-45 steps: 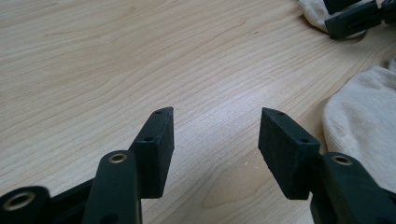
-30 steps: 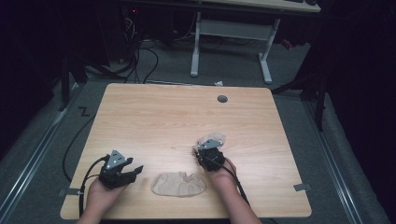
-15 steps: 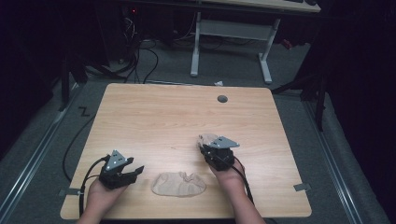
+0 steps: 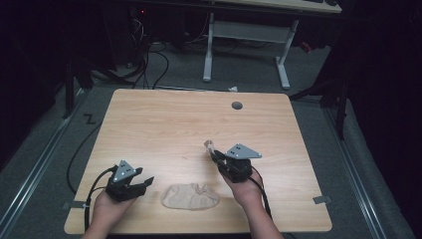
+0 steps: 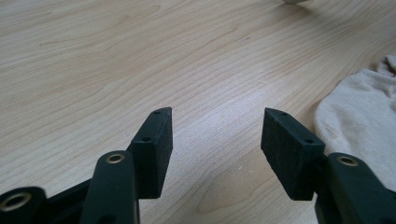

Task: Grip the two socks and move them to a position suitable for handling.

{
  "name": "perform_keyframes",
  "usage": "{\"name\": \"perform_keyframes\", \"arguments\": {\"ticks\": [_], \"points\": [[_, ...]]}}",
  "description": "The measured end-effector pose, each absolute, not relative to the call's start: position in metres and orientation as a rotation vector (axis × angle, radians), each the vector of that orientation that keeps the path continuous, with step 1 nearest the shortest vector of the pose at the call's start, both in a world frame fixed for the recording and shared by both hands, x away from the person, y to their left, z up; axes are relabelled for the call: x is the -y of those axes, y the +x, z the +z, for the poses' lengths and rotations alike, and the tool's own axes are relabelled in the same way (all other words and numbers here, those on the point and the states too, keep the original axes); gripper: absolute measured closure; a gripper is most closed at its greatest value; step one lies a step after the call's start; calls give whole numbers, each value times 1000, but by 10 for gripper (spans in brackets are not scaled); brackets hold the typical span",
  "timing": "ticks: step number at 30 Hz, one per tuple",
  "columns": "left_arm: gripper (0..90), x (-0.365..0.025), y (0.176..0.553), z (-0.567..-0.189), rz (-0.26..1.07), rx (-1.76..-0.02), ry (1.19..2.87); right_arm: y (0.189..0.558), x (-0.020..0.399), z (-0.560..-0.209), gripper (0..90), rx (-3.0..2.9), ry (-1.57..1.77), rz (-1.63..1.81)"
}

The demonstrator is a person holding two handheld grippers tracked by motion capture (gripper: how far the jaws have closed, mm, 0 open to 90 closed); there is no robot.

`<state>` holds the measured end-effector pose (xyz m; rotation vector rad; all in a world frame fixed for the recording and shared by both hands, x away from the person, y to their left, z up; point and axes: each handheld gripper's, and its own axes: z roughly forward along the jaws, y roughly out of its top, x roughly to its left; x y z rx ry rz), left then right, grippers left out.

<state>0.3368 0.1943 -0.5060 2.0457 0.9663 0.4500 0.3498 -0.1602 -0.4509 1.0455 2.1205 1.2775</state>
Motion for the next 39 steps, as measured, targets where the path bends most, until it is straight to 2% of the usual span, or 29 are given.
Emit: {"name": "perform_keyframes", "arguments": {"ticks": [20, 29, 39], "points": [[439, -193, 335, -506, 455, -956, 2046, 334, 114, -443, 808, -2212, 888, 1406], [439, -193, 335, -506, 455, -955, 2045, 337, 109, -453, 808, -2263, 894, 1383], [418, -188, 336, -507, 439, -944, 2056, 330, 103, -449, 807, -2260, 855, 1413]]}}
